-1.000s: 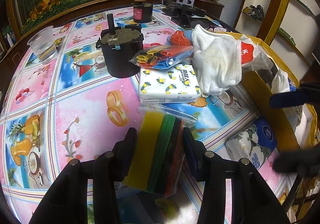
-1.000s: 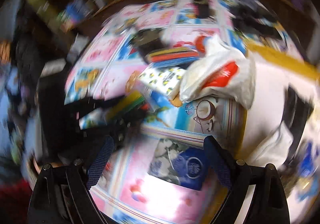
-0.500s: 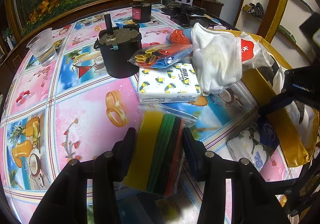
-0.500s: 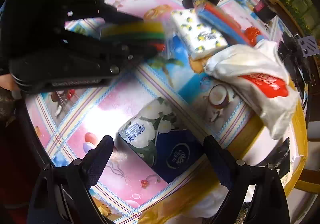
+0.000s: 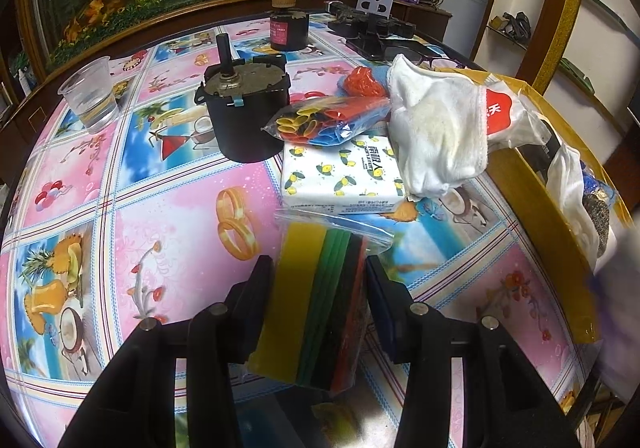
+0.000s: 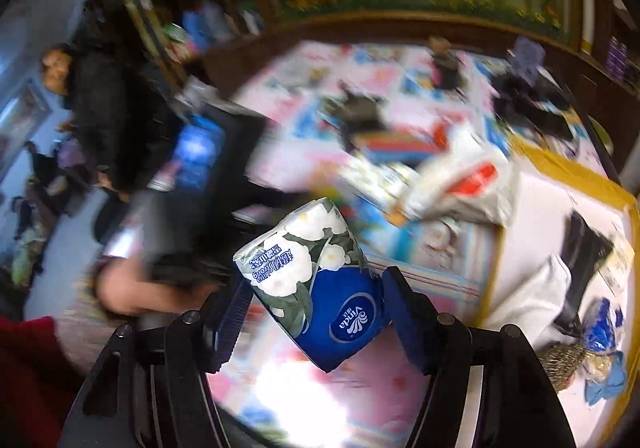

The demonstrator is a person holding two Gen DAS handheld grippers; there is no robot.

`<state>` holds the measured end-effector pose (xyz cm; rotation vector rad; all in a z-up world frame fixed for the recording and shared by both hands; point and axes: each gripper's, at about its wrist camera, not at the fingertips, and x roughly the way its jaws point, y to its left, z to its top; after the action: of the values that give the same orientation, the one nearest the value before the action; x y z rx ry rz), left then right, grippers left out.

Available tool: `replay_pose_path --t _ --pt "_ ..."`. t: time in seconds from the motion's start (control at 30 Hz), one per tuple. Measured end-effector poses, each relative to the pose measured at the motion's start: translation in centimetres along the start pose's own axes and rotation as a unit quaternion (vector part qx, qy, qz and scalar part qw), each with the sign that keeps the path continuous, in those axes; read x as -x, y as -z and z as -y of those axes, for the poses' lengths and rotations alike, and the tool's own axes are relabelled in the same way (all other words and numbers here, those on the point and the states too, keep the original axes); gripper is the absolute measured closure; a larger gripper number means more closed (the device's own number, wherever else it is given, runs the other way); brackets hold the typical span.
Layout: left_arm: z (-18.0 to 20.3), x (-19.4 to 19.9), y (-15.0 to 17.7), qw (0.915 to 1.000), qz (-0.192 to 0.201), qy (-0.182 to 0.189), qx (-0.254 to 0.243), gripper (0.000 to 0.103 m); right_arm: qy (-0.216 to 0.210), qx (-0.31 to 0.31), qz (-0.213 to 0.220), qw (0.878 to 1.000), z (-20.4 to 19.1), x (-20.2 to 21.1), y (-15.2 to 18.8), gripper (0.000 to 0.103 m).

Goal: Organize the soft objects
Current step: 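Grasp the blue-and-white tissue box with the right gripper while the left holds the sponges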

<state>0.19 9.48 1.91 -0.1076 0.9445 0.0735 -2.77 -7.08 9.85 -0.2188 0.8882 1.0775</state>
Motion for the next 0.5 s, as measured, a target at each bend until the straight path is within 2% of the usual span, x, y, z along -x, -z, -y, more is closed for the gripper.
replay_pose_path --t 0.1,0.23,0.33,0.5 --pt "0.1 -0.1 0.0 1.0000 0.001 -0.003 -0.002 0.058 -0.043 0.060 0.017 0.997 -6.2 1.7 -1.4 0.032" --pt "0.1 -0.2 0.1 1.0000 0.002 -0.007 -0.003 0.058 -0.107 0.161 0.003 0.981 -17.1 0.5 -2.6 0.032" --pt "0.1 -0.3 0.1 1.0000 0.001 -0.007 -0.002 0.058 -0.161 0.231 -0.026 0.959 -25.4 -1.7 -1.7 0.032" --pt "0.1 -0.3 0.1 1.0000 0.001 -0.008 -0.003 0.058 -0.242 0.328 -0.076 0.910 -37.8 -5.4 1.3 0.032"
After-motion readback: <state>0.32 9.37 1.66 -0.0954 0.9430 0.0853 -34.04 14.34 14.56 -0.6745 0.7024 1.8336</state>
